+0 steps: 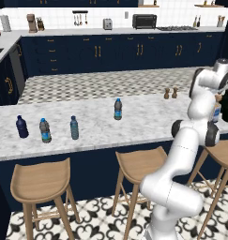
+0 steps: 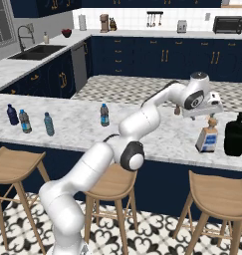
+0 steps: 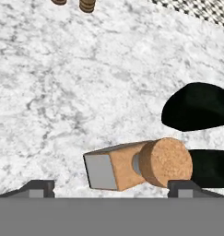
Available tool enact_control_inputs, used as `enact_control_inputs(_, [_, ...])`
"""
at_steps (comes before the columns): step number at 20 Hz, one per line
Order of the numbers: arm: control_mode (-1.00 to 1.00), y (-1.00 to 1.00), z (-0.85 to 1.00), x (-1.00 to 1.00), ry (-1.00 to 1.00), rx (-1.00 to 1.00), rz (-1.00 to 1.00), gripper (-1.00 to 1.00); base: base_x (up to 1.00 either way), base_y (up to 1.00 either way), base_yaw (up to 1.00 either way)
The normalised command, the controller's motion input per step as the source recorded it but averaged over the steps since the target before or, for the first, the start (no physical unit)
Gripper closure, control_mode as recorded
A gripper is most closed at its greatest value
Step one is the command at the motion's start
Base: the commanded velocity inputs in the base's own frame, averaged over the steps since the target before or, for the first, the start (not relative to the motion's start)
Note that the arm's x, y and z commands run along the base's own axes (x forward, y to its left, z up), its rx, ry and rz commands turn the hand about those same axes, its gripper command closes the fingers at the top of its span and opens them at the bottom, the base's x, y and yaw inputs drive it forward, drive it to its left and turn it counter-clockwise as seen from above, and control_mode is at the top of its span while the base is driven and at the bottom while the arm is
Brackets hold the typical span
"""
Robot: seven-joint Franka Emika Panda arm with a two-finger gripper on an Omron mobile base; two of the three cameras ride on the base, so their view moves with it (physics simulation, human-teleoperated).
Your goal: Move the plastic bottles in the middle to the plastics group, and the glass bottles in the middle to the glass group.
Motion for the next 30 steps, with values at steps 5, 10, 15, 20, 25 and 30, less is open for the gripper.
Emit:
enact_control_inputs(5, [-1.0,0.27,0.0,-0.52,0.02,-0.15,-0.21,-1.0,0.0,0.0,0.0])
enact_control_inputs(10, [-1.0,0.46,-0.31,-0.72,0.08,-0.11,-0.27,-1.0,0.0,0.0,0.0])
enact_control_inputs(15, [-1.0,0.54,-0.38,-0.78,0.08,0.0,-0.27,-1.0,0.0,0.0,0.0])
enact_control_inputs(20, [-1.0,0.52,-0.27,-0.8,0.02,0.0,-0.26,-1.0,0.0,0.0,0.0])
enact_control_inputs(25, [-1.0,0.67,-0.29,-0.84,-0.13,-0.03,-0.12,-1.0,0.0,0.0,0.0])
enact_control_inputs(30, [-1.0,0.95,-0.33,-0.72,-0.35,-0.25,0.0,-1.0,0.0,0.0,0.0])
